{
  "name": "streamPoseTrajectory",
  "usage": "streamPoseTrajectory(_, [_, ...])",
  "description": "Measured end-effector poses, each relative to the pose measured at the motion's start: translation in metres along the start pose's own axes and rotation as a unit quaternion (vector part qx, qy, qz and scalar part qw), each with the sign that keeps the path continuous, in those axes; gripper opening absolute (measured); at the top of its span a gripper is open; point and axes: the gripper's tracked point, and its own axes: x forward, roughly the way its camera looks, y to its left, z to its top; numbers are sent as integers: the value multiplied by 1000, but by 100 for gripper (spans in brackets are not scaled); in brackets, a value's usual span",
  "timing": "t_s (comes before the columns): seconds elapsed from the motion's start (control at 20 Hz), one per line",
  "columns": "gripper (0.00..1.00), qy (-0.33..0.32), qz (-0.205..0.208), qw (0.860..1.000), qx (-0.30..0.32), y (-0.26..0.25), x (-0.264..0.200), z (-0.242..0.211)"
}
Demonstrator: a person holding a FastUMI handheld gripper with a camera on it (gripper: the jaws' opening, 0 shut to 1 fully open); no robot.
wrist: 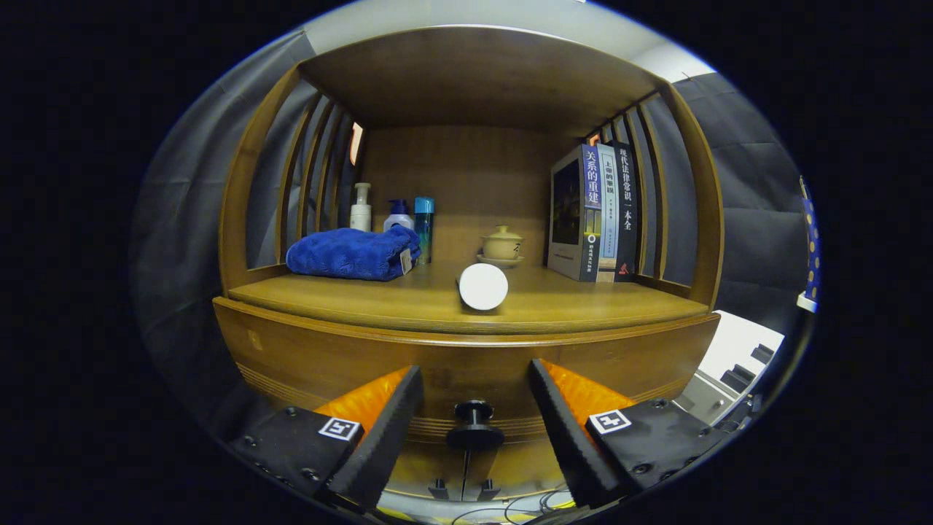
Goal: Pull open the drawer, take out the items inside it, and place them on the countertop above the cabinet.
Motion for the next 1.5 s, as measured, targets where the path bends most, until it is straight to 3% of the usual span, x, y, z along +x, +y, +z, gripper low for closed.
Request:
streamPoseTrajectory(0.2, [99, -3, -3, 1000, -20, -4, 2, 3])
streamPoseTrajectory(0.35, [99, -22, 3, 1000, -1, -1, -16, 26])
streamPoseTrajectory(0.55, [99, -36, 29, 999, 7, -4, -85, 65])
streamPoseTrajectory(0.9, [98, -89, 66, 993, -42, -19, -203, 137])
streamPoseTrajectory(1.1, [98, -101, 111, 989, -18, -19, -264, 167])
streamPoseTrajectory(1.3, [98, -112, 89, 990, -9, -49, -301, 173])
streamPoseTrajectory(1.5, [98, -125, 58, 990, 5, -70, -308, 179])
